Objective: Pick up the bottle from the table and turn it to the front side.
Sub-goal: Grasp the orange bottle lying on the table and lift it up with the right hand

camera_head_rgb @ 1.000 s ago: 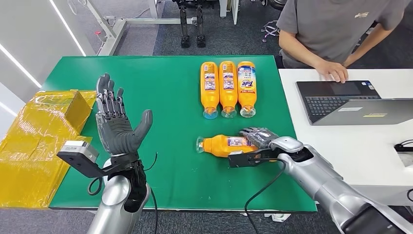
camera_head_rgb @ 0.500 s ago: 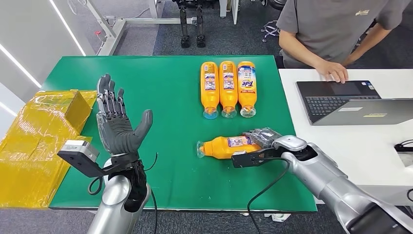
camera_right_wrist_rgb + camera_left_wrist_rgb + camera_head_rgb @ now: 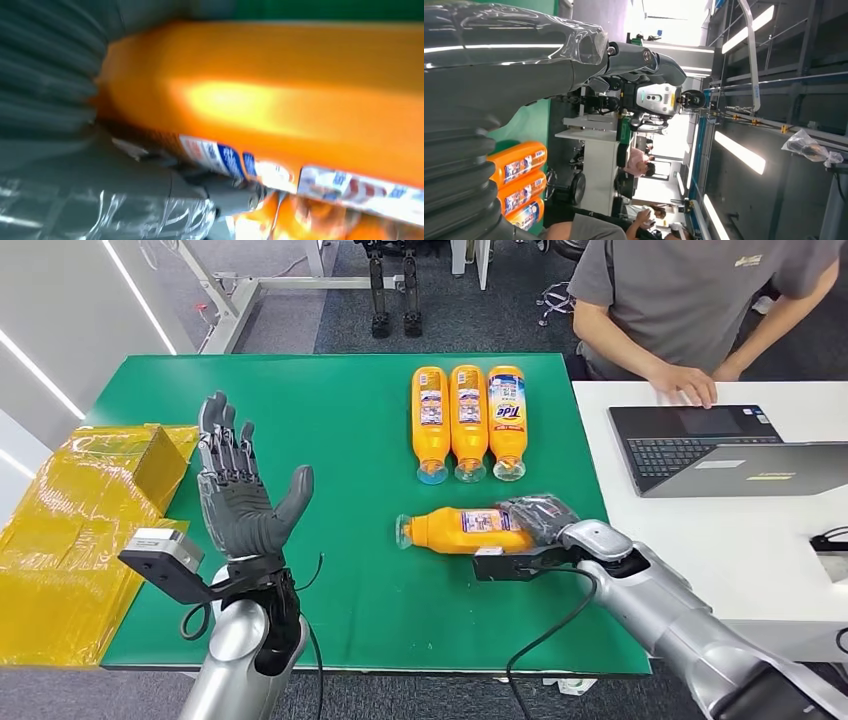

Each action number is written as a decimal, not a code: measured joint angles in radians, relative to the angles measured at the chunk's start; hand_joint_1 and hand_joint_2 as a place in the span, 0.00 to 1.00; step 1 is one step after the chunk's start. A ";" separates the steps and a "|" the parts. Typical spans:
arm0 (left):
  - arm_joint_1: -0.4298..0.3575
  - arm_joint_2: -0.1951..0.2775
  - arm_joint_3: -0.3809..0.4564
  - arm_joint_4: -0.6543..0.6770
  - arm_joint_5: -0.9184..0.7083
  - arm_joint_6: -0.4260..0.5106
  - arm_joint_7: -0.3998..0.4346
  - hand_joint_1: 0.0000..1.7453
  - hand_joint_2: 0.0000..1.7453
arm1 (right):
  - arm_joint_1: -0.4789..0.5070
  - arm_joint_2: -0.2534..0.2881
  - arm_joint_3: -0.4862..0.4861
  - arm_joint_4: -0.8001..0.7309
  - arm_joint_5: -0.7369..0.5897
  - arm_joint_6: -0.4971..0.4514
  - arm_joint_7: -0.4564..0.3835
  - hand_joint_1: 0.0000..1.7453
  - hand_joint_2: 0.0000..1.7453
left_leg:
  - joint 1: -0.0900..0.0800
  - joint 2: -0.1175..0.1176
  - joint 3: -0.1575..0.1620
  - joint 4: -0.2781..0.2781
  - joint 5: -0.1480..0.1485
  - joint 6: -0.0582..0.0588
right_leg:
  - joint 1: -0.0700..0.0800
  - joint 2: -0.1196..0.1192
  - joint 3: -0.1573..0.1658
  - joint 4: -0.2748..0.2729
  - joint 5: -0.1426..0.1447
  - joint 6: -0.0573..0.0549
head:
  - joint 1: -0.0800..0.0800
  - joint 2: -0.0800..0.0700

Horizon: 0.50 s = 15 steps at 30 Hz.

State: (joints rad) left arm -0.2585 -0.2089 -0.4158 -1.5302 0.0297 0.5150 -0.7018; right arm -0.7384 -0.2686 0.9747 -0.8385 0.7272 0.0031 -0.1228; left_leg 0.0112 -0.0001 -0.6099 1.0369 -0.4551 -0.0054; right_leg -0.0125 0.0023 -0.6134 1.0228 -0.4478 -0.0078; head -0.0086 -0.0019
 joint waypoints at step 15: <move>0.006 -0.005 0.000 -0.007 0.010 -0.014 0.000 0.00 1.00 | 0.408 0.197 -0.350 -0.300 -0.216 -0.520 -0.227 1.00 1.00 | 0.000 -0.003 -0.001 -0.001 -0.001 -0.001 | 0.000 -0.002 -0.001 0.000 -0.002 0.001 | 0.000 0.000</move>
State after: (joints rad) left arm -0.2526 -0.2140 -0.4159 -1.5375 0.0401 0.5006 -0.7018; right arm -0.3299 -0.0720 0.6246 -1.1385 0.5112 -0.5174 -0.3500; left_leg 0.0111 -0.0029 -0.6113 1.0363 -0.4560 -0.0061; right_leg -0.0125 0.0005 -0.6146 1.0224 -0.4501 -0.0064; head -0.0087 -0.0019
